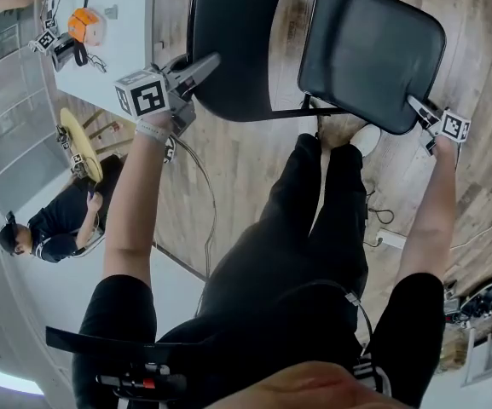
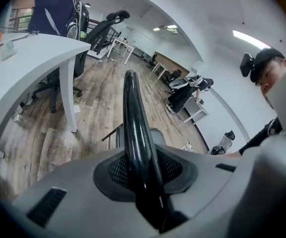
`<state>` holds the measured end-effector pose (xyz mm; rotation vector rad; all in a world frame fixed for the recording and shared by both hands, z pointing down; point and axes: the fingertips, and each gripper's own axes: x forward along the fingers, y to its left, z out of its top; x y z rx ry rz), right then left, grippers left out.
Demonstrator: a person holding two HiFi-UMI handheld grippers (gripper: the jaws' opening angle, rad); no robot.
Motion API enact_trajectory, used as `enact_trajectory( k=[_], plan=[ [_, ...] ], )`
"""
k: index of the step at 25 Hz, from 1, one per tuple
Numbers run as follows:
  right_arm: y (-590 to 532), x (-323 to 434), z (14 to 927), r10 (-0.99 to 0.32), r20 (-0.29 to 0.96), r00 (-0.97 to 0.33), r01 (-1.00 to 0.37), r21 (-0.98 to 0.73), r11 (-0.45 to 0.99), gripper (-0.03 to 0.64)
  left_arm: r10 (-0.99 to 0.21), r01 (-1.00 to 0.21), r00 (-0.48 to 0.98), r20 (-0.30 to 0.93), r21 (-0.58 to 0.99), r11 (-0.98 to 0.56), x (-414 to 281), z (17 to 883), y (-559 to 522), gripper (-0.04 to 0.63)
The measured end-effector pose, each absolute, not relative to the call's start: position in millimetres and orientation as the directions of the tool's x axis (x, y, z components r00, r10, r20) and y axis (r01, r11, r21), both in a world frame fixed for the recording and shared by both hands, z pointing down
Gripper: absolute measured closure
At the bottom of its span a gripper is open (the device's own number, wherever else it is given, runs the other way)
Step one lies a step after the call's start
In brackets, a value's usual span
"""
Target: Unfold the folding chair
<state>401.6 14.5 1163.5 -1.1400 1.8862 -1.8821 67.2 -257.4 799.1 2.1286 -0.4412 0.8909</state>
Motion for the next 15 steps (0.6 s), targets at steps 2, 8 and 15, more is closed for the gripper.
enact_trajectory(
  k=[2, 8, 15],
  plan=[
    [15, 405, 1169, -0.659, 0.347, -0.667, -0.347, -0.928, -0.137, 0.363, -0.001, -0.54, 0.7, 0.714, 0.529, -0.655, 74, 798, -253, 0.504],
    [16, 410, 1182, -0.641, 0.388, -0.662, -0.384, -0.91, -0.154, 0.351, 0.001, -0.534, 0.695, 0.719, 0.517, -0.669, 87, 798, -247, 0.502],
    [18, 425, 1177, -0.644, 0.471, -0.603, -0.479, -0.859, -0.18, 0.317, -0.097, -0.55, 0.651, 0.753, 0.38, -0.744, 85, 793, -256, 0.407]
  ],
)
